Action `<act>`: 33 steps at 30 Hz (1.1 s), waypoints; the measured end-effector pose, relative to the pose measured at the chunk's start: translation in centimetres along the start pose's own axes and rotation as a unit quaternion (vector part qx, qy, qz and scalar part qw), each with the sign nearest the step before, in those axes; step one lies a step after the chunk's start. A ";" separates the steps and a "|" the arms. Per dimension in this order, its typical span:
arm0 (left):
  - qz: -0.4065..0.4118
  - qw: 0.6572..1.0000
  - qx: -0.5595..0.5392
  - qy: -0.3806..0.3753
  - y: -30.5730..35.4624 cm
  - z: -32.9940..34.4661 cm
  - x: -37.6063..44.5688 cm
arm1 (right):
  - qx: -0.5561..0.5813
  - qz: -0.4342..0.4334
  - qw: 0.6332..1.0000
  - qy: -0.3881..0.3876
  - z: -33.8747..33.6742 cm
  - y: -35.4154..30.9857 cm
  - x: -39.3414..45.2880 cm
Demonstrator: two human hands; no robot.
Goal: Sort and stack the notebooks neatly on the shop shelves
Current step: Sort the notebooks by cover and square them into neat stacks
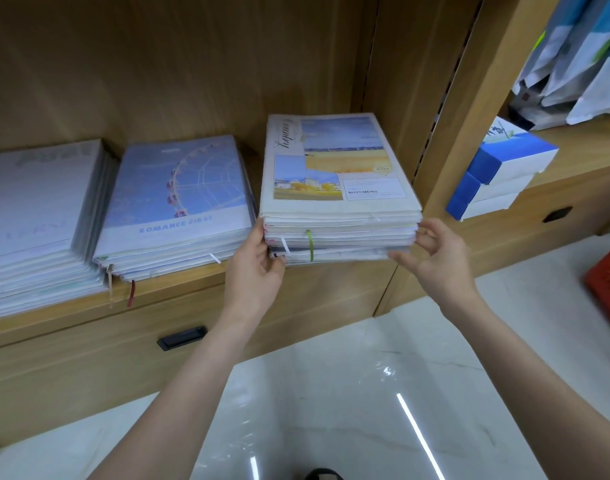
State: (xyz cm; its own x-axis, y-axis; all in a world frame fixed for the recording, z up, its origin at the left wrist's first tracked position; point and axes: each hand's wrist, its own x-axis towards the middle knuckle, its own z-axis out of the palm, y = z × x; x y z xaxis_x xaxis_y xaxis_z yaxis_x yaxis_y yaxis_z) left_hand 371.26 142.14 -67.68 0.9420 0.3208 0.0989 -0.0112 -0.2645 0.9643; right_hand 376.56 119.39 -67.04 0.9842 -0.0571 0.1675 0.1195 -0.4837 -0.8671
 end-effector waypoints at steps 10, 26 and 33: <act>0.018 0.998 0.066 -0.013 0.1 -0.2 -0.4 | -0.070 0.000 0.996 -0.055 -0.5 -0.2 0.2; 0.024 0.998 0.033 0.038 -0.7 0.8 -1.3 | -0.057 -0.019 0.996 0.058 0.5 0.9 -1.4; -0.023 0.999 -0.029 0.011 -0.1 0.9 -0.7 | -0.002 -0.003 1.000 0.023 -0.1 0.8 -1.1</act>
State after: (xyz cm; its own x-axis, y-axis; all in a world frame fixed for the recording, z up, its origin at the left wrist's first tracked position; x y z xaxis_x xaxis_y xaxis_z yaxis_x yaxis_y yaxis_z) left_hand 370.91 141.16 -68.06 0.9343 0.3517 0.0586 0.0122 -0.1957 0.9806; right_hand 375.55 118.94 -67.89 0.9763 -0.0941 0.1946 0.1253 -0.4872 -0.8643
